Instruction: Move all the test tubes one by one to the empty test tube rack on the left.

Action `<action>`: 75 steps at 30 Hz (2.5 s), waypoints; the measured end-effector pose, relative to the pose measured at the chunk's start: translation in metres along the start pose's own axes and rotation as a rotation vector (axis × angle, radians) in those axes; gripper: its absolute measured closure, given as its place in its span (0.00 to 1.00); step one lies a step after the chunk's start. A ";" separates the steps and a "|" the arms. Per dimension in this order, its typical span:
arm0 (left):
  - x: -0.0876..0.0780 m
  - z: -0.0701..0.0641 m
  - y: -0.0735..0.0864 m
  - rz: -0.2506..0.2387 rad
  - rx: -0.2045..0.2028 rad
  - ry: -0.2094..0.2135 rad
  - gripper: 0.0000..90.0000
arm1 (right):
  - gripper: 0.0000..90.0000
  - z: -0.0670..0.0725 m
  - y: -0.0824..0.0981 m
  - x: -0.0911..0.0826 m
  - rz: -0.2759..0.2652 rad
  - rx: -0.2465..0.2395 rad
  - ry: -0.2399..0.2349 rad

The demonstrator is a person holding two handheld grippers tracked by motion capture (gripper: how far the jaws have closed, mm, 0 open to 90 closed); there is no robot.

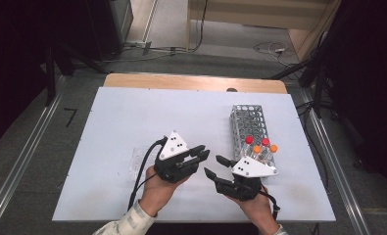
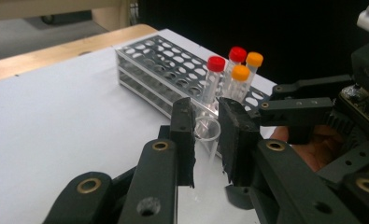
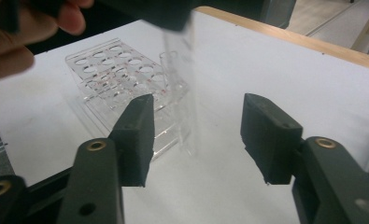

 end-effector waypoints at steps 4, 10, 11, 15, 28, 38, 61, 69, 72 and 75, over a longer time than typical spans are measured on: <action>-0.015 0.005 -0.001 -0.008 -0.008 -0.022 0.86 | 0.46 -0.004 0.002 -0.005 -0.010 0.008 0.003; -0.035 0.023 0.003 -0.013 -0.020 -0.082 0.86 | 0.45 -0.008 0.005 -0.008 -0.008 0.021 0.007; -0.038 0.027 0.004 -0.016 -0.024 -0.097 0.86 | 0.45 -0.008 0.005 -0.008 -0.008 0.020 0.007; -0.049 0.043 0.007 -0.028 -0.048 -0.153 0.86 | 0.45 -0.009 0.006 -0.008 -0.002 0.025 0.010; -0.033 0.061 0.014 -0.009 -0.027 -0.267 0.86 | 0.43 -0.011 0.008 -0.007 0.006 0.038 0.015; -0.018 0.061 0.028 0.020 -0.010 -0.298 0.86 | 0.42 -0.013 0.008 -0.008 0.004 0.041 0.018; -0.006 0.068 0.045 0.049 -0.084 -0.236 0.77 | 0.42 -0.014 0.009 -0.010 0.001 0.043 0.021; -0.012 0.066 0.039 0.029 -0.117 -0.186 0.42 | 0.42 -0.022 0.015 -0.019 -0.004 0.062 0.044; -0.014 0.066 0.037 0.022 -0.129 -0.194 0.35 | 0.42 -0.027 0.018 -0.026 -0.009 0.070 0.061; -0.016 0.066 0.037 0.019 -0.132 -0.202 0.34 | 0.42 -0.032 0.023 -0.033 -0.016 0.086 0.076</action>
Point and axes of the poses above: each handheld gripper's, and its own axes: x roughly forward along the jaws, y roughly out of its underside, z roughly to its left, the point moved 4 cm from there along x, roughly forward along the jaws, and after that the axes turned 11 degrees about z, right-handed, at the moved point
